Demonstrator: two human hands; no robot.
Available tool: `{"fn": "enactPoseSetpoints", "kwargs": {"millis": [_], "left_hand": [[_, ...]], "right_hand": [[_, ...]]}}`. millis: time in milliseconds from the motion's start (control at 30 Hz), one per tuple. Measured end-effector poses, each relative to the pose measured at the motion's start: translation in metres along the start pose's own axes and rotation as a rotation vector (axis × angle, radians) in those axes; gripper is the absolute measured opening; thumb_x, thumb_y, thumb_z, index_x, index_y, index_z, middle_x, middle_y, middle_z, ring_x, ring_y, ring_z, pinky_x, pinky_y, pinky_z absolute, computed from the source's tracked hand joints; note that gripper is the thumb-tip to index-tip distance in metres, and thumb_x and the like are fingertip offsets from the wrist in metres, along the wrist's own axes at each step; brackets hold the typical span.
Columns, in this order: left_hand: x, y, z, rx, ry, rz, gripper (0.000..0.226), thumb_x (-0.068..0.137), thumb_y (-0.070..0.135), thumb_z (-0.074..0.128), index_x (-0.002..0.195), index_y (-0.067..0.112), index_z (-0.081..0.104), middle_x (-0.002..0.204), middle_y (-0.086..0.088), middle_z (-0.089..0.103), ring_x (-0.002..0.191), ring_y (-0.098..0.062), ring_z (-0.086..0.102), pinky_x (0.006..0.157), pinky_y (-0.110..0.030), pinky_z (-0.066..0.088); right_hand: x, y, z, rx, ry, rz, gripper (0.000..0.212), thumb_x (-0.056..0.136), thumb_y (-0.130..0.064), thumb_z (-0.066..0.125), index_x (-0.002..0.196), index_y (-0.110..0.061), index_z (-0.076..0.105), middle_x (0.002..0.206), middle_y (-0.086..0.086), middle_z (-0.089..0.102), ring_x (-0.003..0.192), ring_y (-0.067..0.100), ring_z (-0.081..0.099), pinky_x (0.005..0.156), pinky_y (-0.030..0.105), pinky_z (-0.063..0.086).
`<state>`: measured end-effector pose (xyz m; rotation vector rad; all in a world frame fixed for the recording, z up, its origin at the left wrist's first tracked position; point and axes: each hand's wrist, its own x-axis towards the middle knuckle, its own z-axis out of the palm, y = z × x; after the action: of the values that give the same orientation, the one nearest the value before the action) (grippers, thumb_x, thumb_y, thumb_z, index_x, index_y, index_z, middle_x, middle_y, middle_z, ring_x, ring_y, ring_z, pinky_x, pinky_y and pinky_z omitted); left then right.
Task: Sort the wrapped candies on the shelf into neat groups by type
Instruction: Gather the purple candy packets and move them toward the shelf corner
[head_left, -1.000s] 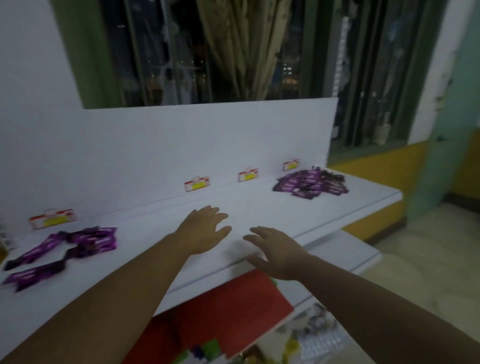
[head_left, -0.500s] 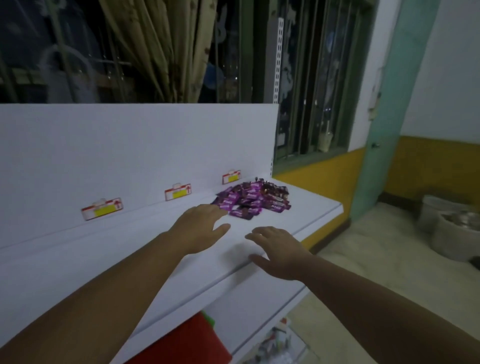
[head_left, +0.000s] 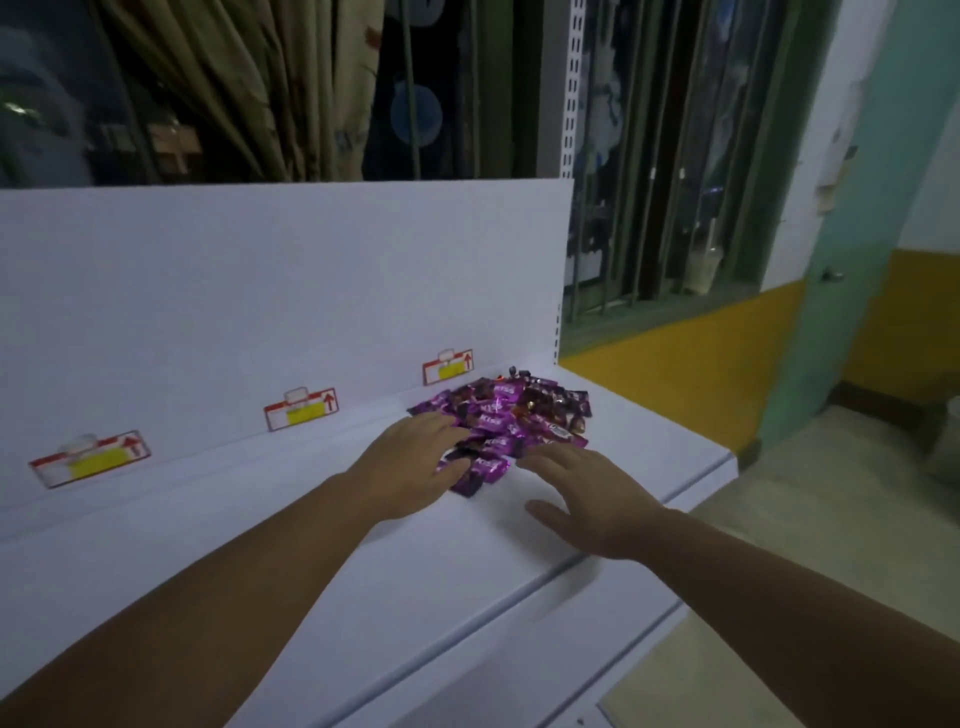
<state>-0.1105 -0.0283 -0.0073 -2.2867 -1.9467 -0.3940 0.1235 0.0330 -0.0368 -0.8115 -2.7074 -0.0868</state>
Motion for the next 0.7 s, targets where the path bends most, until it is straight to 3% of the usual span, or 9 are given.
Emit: {"fn": "enactPoseSetpoints", "kwargs": {"millis": [100, 233, 400, 533, 600, 700], "left_hand": [[0.006, 0.005, 0.009, -0.018, 0.000, -0.076, 0.043, 0.094, 0.039, 0.044, 0.134, 0.024, 0.046, 0.139, -0.001, 0.046, 0.126, -0.018, 0.041, 0.104, -0.030, 0.030], [0.006, 0.009, 0.017, -0.046, 0.053, -0.254, 0.037, 0.092, 0.040, 0.048, 0.127, 0.026, 0.051, 0.126, 0.004, 0.055, 0.111, -0.012, 0.049, 0.088, -0.023, 0.038], [-0.009, 0.011, 0.026, -0.097, 0.019, -0.477, 0.041, 0.090, 0.040, 0.053, 0.129, 0.030, 0.050, 0.131, 0.008, 0.052, 0.115, -0.010, 0.049, 0.092, -0.022, 0.038], [-0.007, 0.006, 0.019, -0.139, -0.121, -0.499, 0.043, 0.086, 0.032, 0.059, 0.128, 0.033, 0.050, 0.128, 0.010, 0.053, 0.105, -0.004, 0.048, 0.086, -0.018, 0.036], [-0.001, 0.000, 0.016, -0.160, -0.179, -0.483, 0.041, 0.085, 0.029, 0.061, 0.126, 0.032, 0.053, 0.125, 0.010, 0.055, 0.100, -0.001, 0.047, 0.083, -0.017, 0.035], [0.009, -0.014, 0.015, -0.185, -0.136, -0.498, 0.037, 0.084, 0.028, 0.063, 0.121, 0.028, 0.058, 0.120, 0.008, 0.058, 0.098, -0.003, 0.048, 0.081, -0.018, 0.035]], "right_hand": [[0.014, 0.026, 0.007, 0.074, 0.017, -0.065, 0.051, 0.093, -0.045, 0.045, 0.137, -0.019, 0.044, 0.140, 0.003, 0.045, 0.128, 0.019, 0.040, 0.106, 0.031, 0.032], [0.037, 0.058, 0.008, 0.154, 0.021, -0.173, 0.043, 0.089, -0.040, 0.051, 0.126, -0.019, 0.053, 0.127, 0.001, 0.055, 0.115, 0.018, 0.049, 0.096, 0.031, 0.040], [0.073, 0.076, 0.009, 0.264, 0.007, -0.155, 0.032, 0.088, -0.032, 0.057, 0.118, -0.020, 0.060, 0.114, 0.000, 0.059, 0.106, 0.019, 0.052, 0.088, 0.027, 0.041], [0.103, 0.074, 0.013, 0.248, -0.119, -0.209, 0.024, 0.092, -0.030, 0.052, 0.108, -0.019, 0.065, 0.103, 0.000, 0.063, 0.093, 0.017, 0.055, 0.086, 0.030, 0.046], [0.121, 0.069, 0.016, 0.222, -0.111, -0.219, 0.019, 0.092, -0.029, 0.051, 0.097, -0.019, 0.066, 0.089, -0.004, 0.058, 0.082, 0.013, 0.052, 0.079, 0.027, 0.046], [0.147, 0.061, 0.020, 0.154, -0.089, -0.095, 0.019, 0.091, -0.037, 0.051, 0.086, -0.022, 0.061, 0.080, -0.009, 0.054, 0.075, 0.011, 0.052, 0.063, 0.022, 0.039]]}}
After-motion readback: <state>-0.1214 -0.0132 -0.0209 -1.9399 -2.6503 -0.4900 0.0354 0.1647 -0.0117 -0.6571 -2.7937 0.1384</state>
